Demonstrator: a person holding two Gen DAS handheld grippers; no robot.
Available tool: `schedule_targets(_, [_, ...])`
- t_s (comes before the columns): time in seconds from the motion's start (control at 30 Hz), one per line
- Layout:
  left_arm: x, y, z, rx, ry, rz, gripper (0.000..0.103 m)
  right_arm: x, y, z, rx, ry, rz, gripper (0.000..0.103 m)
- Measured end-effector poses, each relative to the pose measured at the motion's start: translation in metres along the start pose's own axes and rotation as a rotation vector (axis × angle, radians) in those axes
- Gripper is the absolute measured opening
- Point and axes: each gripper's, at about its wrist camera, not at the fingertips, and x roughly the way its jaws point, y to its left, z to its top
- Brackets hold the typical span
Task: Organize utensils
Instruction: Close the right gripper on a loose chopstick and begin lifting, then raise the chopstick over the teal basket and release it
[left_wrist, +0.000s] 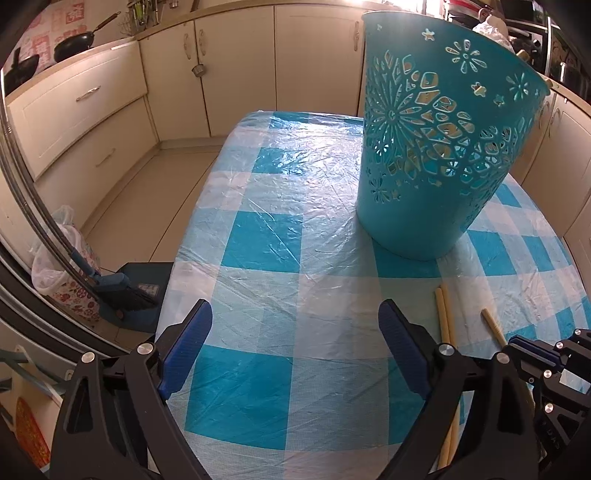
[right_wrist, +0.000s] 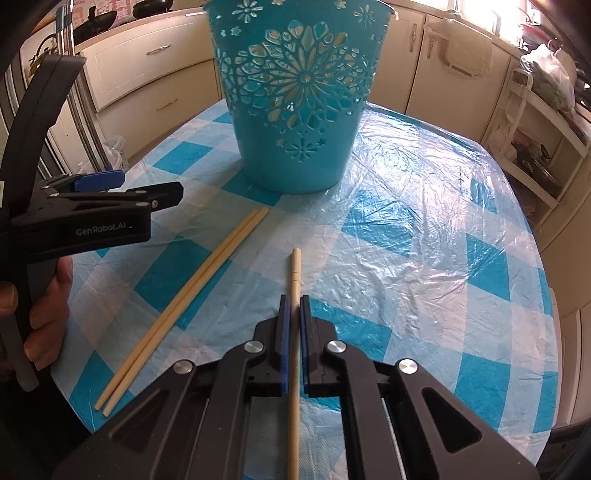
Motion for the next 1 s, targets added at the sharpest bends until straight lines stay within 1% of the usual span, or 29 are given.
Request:
schedule_targets(0.3, [0.0,-0.001,0.0,0.003,0.0,0.001,0.088,0.001,0.002,-0.001,-0.006,-0.014,-0.014,0.006])
schedule_targets(0.33, [0.0,-0.001,0.0,0.002,0.0,0.001,0.088,0.0,0.001,-0.002,0.0,-0.015,-0.011,0.006])
schedule_targets(0.4, [0.0,-0.001,0.0,0.002,0.0,0.001,0.088,-0.002,-0.002,-0.001,0.032,-0.017,0.022,0.006])
schedule_targets(0.6, [0.001,-0.001,-0.001,0.003,0.003,-0.002,0.088,-0.043,-0.021,0.01,0.192,-0.131,0.178,0.006])
schedule_targets(0.7, [0.001,-0.002,-0.001,0.008,0.004,-0.001,0.088,-0.076,-0.029,0.024,0.24,-0.22,0.256,0.006])
schedule_targets(0.83, [0.002,-0.003,-0.001,0.011,0.007,0.003,0.088,-0.112,-0.034,0.056,0.262,-0.342,0.309,0.006])
schedule_targets(0.9, [0.002,-0.002,-0.001,0.01,0.008,0.004,0.088,-0.126,-0.035,0.079,0.262,-0.408,0.319,0.006])
schedule_targets(1.0, [0.003,0.0,0.0,0.004,0.012,0.002,0.088,-0.138,-0.035,0.112,0.264,-0.48,0.326,0.006])
